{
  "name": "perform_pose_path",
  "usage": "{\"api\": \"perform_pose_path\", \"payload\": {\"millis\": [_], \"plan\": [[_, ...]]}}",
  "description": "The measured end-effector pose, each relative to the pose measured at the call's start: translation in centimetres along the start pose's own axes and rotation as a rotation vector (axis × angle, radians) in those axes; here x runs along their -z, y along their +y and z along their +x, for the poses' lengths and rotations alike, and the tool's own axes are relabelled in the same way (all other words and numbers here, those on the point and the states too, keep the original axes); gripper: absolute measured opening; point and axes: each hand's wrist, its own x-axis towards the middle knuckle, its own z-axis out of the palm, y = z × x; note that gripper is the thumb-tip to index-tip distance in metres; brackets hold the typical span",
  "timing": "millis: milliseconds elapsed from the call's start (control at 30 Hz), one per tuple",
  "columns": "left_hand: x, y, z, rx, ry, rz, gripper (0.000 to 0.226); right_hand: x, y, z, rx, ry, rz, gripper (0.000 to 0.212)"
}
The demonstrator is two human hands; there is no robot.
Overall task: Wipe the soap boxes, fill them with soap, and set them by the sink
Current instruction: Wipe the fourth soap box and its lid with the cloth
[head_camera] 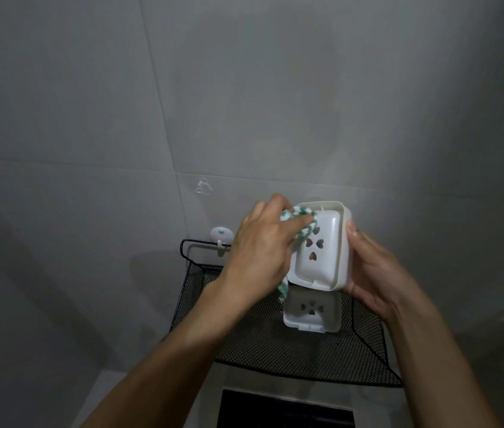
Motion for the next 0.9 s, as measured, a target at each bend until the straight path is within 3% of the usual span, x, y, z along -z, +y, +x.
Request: {"api": "perform_pose_path", "payload": {"millis": [167,333,500,733,900], "plan": [[-0.2,1.0,0.0,-0.118,-0.086,-0.176,0.037,0.6,-0.3,0.4,0.032,0.027,0.04,0.048],[-0.9,0.4,-0.8,-0.177,-0.192,-0.186,0.042,1.8,-0.9,0.0,0.063,0.073,-0.004,0.046],[-2.4,-0.8,-1.9,-0.083,-0.252,-0.132,0.035,3.1,-0.2,-1.1,0.039,0.108,-0.129,0.046],[-5.8,-1.9,-4.1,0.089,-0.242,-0.18,0.035,4.2,0.3,-2.6,0.032,0.4,-0.398,0.05],[-7.8,-2.7,-5.2,0.172,-0.449,-0.134,0.029,4.3,0.7,-2.4,0.088,0.394,-0.583,0.061]]}}
